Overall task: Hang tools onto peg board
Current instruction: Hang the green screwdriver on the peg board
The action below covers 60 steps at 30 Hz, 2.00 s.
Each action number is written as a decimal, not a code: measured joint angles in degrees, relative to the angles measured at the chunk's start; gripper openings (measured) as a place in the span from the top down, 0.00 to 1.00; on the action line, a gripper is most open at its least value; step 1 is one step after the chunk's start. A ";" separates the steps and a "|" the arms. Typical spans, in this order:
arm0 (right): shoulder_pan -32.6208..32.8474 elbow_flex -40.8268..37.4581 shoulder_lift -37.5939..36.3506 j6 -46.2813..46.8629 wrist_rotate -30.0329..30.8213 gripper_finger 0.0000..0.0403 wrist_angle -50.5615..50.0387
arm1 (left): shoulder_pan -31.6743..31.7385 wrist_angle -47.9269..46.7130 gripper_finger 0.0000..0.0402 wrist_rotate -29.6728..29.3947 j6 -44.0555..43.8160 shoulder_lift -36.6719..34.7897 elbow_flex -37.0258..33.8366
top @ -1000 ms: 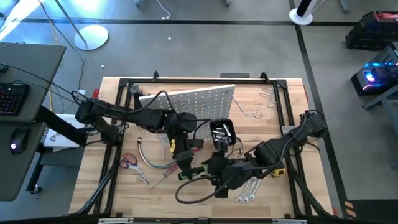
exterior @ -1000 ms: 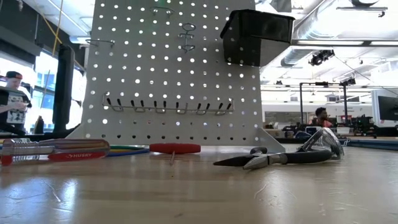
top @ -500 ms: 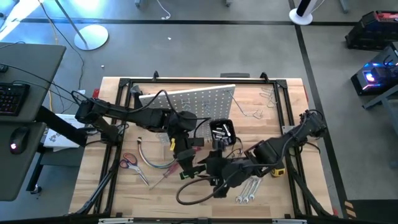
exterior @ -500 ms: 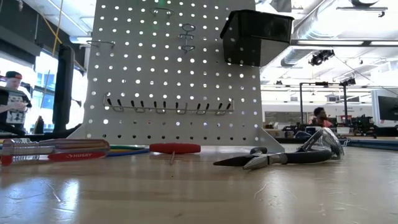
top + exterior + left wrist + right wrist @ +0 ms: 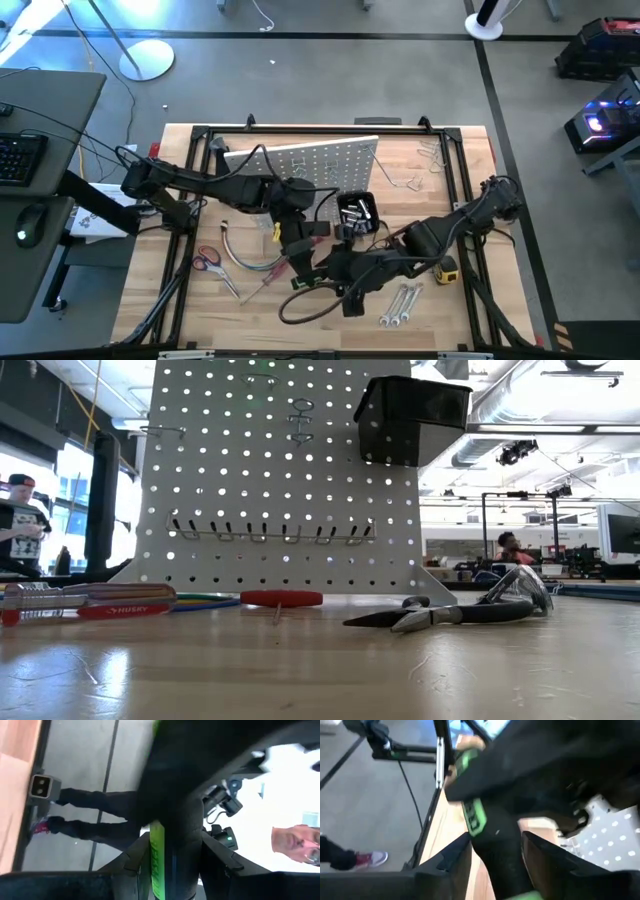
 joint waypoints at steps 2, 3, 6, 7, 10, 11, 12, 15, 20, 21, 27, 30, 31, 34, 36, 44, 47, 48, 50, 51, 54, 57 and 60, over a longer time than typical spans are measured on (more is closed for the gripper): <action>-0.05 -0.02 0.70 0.02 -0.14 0.64 -0.01 | 0.03 2.10 0.71 0.10 -0.83 -0.01 0.03; -0.02 -0.05 0.84 0.45 0.53 0.68 0.03 | 0.01 2.32 0.71 0.08 -1.50 -0.04 0.07; -0.08 -0.15 0.84 2.32 1.81 0.80 -0.46 | -0.02 2.66 0.71 0.16 -3.11 -0.05 0.07; -0.10 -0.15 0.84 2.30 1.72 0.80 -0.09 | -0.02 2.48 0.71 0.44 -3.25 -0.08 0.07; -0.09 -0.17 0.69 2.42 1.94 0.80 -0.15 | -0.10 2.44 0.71 0.30 -3.21 -0.09 0.13; -0.10 -0.17 0.62 2.52 1.85 0.80 -0.16 | -0.25 2.31 0.71 0.11 -3.21 -0.09 0.13; -0.10 -0.17 0.62 2.94 1.74 0.80 -0.13 | -0.34 2.14 0.71 -0.02 -3.12 -0.09 0.13; -0.07 -0.22 0.60 3.59 1.94 0.80 -0.20 | -0.55 1.63 0.71 -0.04 -2.42 -0.09 0.15; 0.05 -0.22 0.41 4.82 2.38 0.80 -0.05 | -0.64 1.74 0.69 0.90 -2.64 -0.14 0.15; 0.09 -0.22 0.26 5.05 2.38 0.80 -0.06 | -0.72 2.00 0.67 1.21 -2.56 -0.25 0.15; 0.55 -0.20 -0.46 6.12 2.09 0.80 0.37 | -1.73 3.11 0.54 3.14 -2.19 -0.42 0.26; 0.81 -0.20 -0.69 6.27 1.58 0.80 -0.10 | -1.96 3.38 0.53 3.89 -2.94 -0.41 0.22; 0.82 -0.20 -0.78 6.55 1.21 0.80 -0.12 | -1.96 3.55 0.53 4.72 -3.04 -0.46 0.22; 1.05 -0.09 -0.94 7.62 0.28 0.80 -0.66 | -2.01 2.54 0.53 7.51 -3.75 -1.58 0.04; 1.53 0.03 -1.26 7.62 0.15 0.80 -1.28 | -2.22 1.83 0.52 8.05 -3.97 -3.06 -0.09; 2.21 0.11 -2.03 8.95 -1.03 0.80 -3.20 | -3.01 -2.25 0.52 0.88 -1.68 -12.16 -0.02; 2.19 0.10 -3.42 8.94 -0.98 0.80 -2.34 | -4.76 -4.37 0.52 -6.10 2.39 -16.56 -0.02; 1.94 0.09 -3.77 8.92 -0.83 0.80 -1.06 | -5.66 -4.66 0.52 -8.99 4.42 -18.08 -0.02; 1.07 0.07 -4.31 8.84 -0.74 0.80 3.44 | -7.69 -4.85 0.52 -16.37 9.51 -20.99 -0.02; 0.36 0.04 -4.38 8.43 -0.56 0.80 6.36 | -8.93 -4.75 0.52 -20.72 12.07 -22.36 0.00; -1.55 0.04 -4.41 6.11 -0.40 0.80 17.57 | -13.38 -2.87 0.52 -37.92 21.15 -25.91 0.00; -3.97 0.04 -4.43 6.28 -2.01 0.80 25.95 | -17.52 3.27 0.52 -55.28 32.27 -27.74 0.08; -5.99 -0.01 -4.41 8.02 -3.61 0.80 33.38 | -21.13 9.13 0.52 -67.86 45.41 -27.70 0.13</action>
